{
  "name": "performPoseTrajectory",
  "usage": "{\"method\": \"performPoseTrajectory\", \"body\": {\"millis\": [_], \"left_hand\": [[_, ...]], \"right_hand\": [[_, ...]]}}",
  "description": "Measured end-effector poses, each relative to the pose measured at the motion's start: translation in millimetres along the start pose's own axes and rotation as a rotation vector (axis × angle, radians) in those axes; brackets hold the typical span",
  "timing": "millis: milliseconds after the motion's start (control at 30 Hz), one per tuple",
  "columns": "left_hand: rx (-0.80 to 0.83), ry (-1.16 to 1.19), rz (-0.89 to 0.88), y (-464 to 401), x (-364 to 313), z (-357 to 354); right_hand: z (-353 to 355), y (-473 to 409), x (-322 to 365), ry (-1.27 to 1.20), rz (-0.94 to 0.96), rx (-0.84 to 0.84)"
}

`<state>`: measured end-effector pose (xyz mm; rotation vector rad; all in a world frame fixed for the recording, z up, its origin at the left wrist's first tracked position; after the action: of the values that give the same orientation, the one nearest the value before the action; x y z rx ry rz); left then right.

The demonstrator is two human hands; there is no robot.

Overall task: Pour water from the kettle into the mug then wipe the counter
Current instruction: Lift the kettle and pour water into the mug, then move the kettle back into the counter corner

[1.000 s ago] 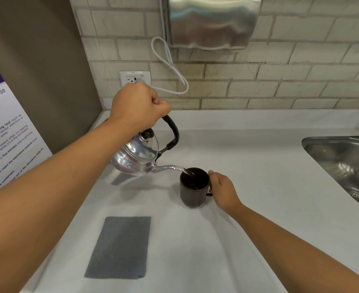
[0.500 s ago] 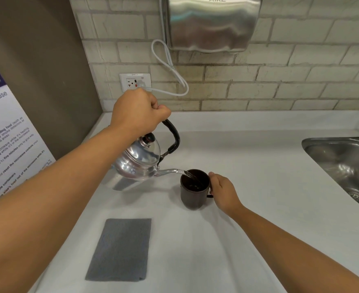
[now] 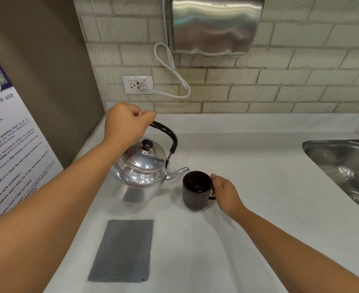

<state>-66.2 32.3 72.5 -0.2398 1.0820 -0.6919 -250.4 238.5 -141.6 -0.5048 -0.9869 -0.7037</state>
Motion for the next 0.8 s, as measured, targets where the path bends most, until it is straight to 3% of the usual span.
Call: {"method": "performPoseTrajectory", "body": {"millis": [300, 467, 667, 800], "left_hand": [[-0.038, 0.194, 0.154, -1.0, 27.9, 12.3], [-0.099, 0.281, 0.265, -8.8, 55.5, 24.9], [-0.135, 0.363, 0.354, -23.6, 93.3, 36.1], [-0.142, 0.342, 0.345, -36.2, 112.3, 32.9]], "right_hand": [[11.4, -3.6, -0.3, -0.068, -0.110, -0.022], [37.9, -28.0, 69.3, -0.116, 0.025, -0.170], [-33.1, -54.3, 201.6, -0.157, 0.288, 0.133], [-87.0, -65.7, 239.4, -0.052, 0.421, 0.251]]}}
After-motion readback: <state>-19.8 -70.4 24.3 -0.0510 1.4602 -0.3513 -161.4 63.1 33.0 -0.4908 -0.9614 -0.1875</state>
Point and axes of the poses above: each hand's wrist, its own y-axis away from the middle knuckle, its own z-axis out of the back of the hand, x = y × z, the point moved 9 cm from there along -y, towards the middle knuckle, and after that the axes turned 3 degrees about z, right-handed, at the moved point
